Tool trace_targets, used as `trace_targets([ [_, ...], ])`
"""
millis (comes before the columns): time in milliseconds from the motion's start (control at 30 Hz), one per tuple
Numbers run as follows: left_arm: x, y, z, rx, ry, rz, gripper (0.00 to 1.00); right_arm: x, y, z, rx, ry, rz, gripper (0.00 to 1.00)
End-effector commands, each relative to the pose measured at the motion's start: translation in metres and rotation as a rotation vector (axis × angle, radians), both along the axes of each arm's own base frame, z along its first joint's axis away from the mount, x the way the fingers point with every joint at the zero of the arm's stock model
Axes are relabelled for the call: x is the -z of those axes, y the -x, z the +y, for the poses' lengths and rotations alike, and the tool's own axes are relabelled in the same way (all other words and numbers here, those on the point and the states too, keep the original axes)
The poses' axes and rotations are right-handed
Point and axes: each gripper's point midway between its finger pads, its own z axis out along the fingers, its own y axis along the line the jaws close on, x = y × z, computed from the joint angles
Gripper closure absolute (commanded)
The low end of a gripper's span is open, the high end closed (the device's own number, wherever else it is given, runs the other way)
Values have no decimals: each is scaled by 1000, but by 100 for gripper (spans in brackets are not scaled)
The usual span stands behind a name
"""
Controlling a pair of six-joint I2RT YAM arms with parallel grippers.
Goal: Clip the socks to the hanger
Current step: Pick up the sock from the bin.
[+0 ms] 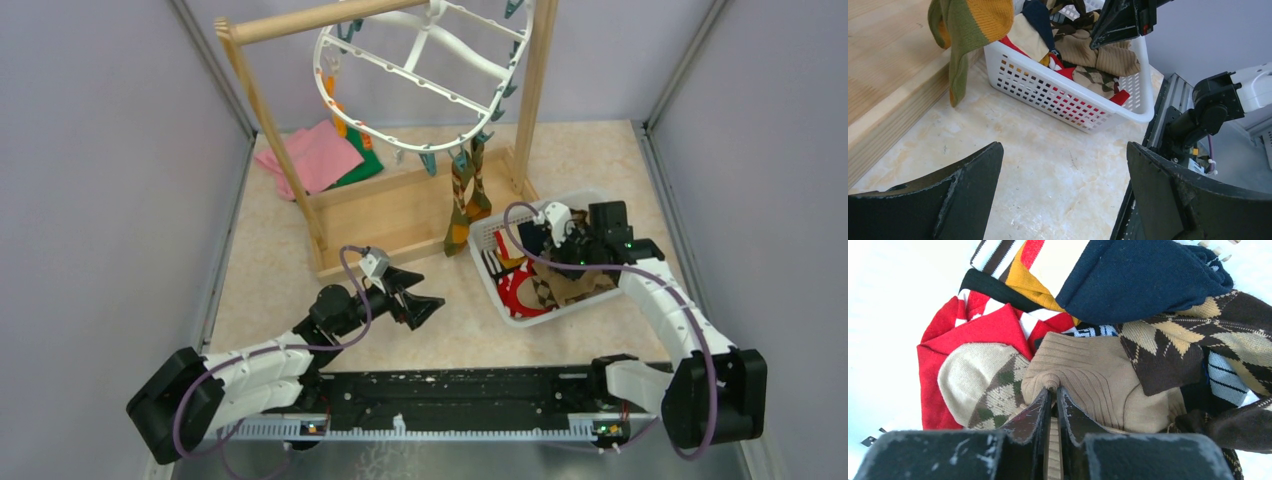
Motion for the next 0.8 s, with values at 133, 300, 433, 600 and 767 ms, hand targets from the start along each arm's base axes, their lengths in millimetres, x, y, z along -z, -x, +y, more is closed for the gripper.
trace_targets([
  [133,-40,16,-11,119,101,-107,1,-60,-11,11,-14,-110,-191,100],
  [300,-49,22,-14,162,116,-160,1,-97,-13,13,-19,-176,-248,100],
  [433,-54,24,-15,179,114,-193,1,-119,-13,23,-60,-225,-247,100],
  [600,-59,26,-12,175,115,-228,1,-144,-17,29,-100,-248,-240,100],
  [767,-60,28,-11,179,120,-239,1,-161,-16,38,-138,-296,-251,100],
])
